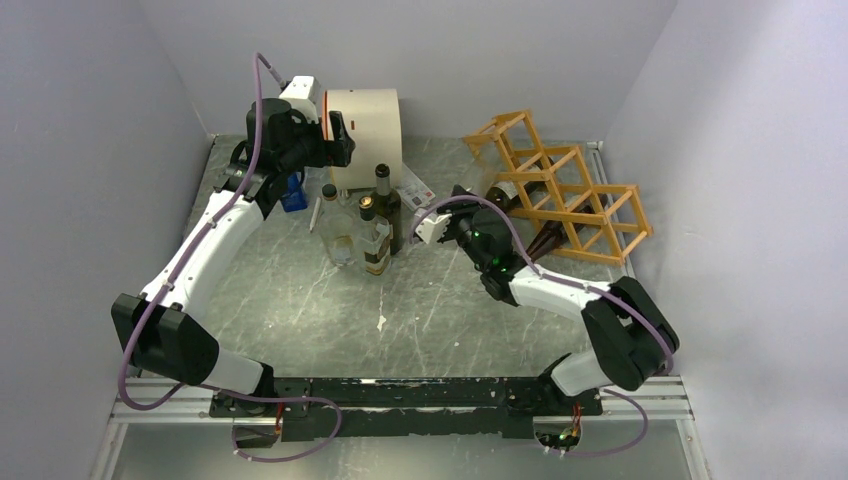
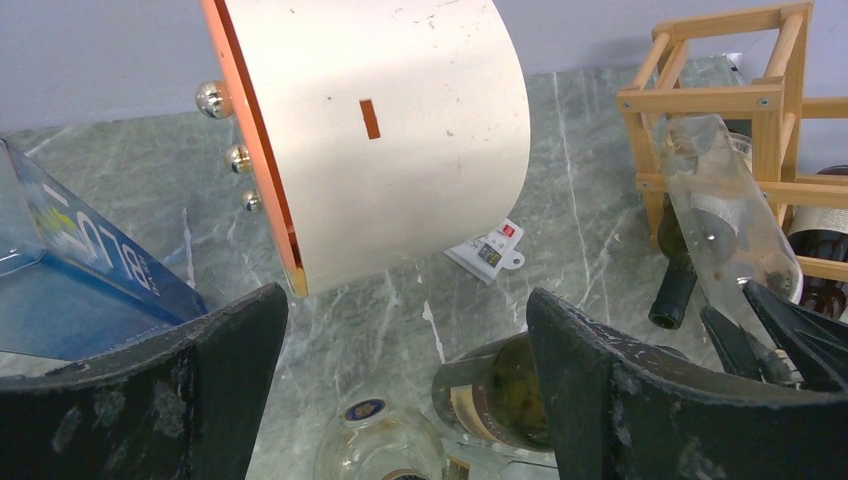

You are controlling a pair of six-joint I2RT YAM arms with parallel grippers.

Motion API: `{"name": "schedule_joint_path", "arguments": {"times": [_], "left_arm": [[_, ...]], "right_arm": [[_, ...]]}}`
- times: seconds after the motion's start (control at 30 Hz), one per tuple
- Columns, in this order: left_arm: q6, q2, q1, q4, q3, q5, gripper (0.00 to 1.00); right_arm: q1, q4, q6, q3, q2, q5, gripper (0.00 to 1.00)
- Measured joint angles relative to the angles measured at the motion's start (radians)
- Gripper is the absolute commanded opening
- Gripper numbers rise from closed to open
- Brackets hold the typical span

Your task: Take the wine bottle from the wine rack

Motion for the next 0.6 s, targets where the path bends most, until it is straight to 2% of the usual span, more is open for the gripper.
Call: {"name": "schedule_joint_path", "arguments": {"times": [0.6], "left_arm": [[-0.003,0.000,0.000,0.000,0.000,0.010,0.92]], "right_arm": [[0.065,-0.176,0.146,-0.048,-0.105,-0.045,0.00]]}}
